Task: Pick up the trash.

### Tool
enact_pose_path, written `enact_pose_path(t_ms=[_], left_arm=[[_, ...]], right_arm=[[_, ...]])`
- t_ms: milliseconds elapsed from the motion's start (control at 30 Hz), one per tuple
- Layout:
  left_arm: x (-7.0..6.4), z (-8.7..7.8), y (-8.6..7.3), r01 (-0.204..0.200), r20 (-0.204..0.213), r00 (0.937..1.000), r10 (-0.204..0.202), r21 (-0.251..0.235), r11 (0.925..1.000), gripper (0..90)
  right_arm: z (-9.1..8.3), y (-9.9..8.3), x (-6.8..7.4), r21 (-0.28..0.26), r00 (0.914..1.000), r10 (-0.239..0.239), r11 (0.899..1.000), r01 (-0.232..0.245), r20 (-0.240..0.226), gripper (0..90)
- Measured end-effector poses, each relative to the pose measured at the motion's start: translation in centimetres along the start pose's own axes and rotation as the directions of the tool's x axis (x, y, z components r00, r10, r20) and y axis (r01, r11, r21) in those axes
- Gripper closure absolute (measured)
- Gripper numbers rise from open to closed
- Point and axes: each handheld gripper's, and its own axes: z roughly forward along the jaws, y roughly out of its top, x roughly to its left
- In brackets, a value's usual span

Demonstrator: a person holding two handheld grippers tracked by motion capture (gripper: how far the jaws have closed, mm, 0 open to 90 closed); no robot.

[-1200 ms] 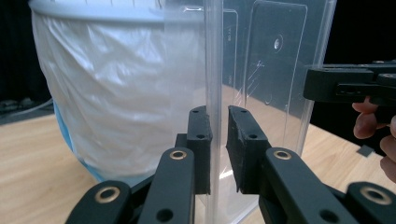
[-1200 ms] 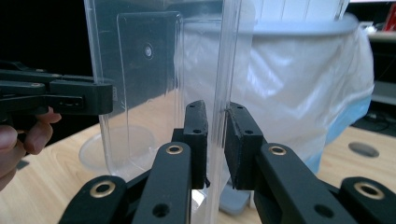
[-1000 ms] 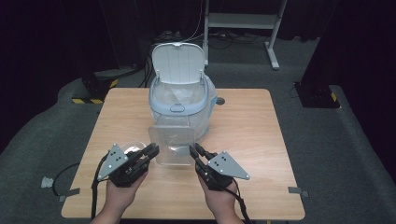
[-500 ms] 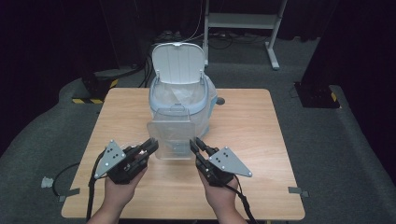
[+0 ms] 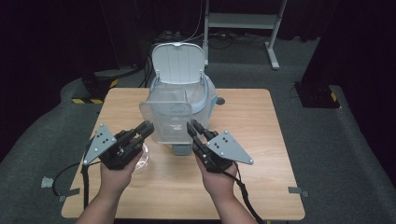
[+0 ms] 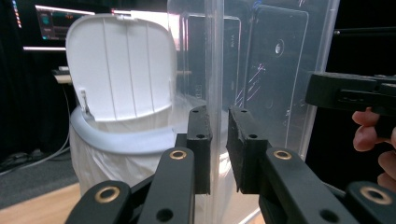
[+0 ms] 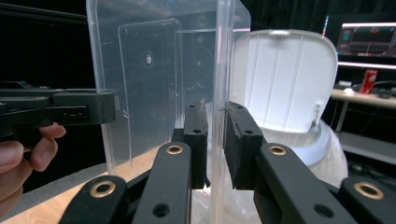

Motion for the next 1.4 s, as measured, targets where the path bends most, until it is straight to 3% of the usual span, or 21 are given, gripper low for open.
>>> enact_pose_path(t_ms=[300, 533, 800, 1200, 1400], left_arm=[[0.3, 0.1, 2.1, -0.028, -0.001, 0.9996, 0.028, -0.046, 0.9985, 78.7], [1.2, 1.2, 3.5, -0.039, -0.008, 0.9992, 0.039, -0.068, 0.9969, 78.6], [2.9, 4.1, 4.5, -0.055, -0.018, 0.9984, 0.054, -0.070, 0.9960, 78.7], [5.5, 8.0, 4.7, -0.045, -0.021, 0.9988, 0.044, -0.054, 0.9975, 78.6], [7.2, 9.5, 4.3, -0.021, -0.033, 0.9993, 0.020, -0.050, 0.9985, 78.5]], right_arm=[[0.3, 1.5, 0.0, -0.051, 1.0000, 0.000, 0.999, 0.000, 0.007, 80.1], [1.5, 3.1, -0.7, -0.069, 0.9997, -0.015, 0.998, 0.016, 0.019, 80.1], [3.6, 4.1, -2.4, -0.062, 0.9987, -0.015, 0.998, 0.018, 0.048, 80.0], [7.1, 4.0, -5.1, -0.032, 0.9968, 0.001, 0.999, 0.001, 0.079, 80.0], [9.1, 4.0, -6.0, -0.015, 0.9957, -0.005, 1.000, 0.007, 0.092, 80.0]])
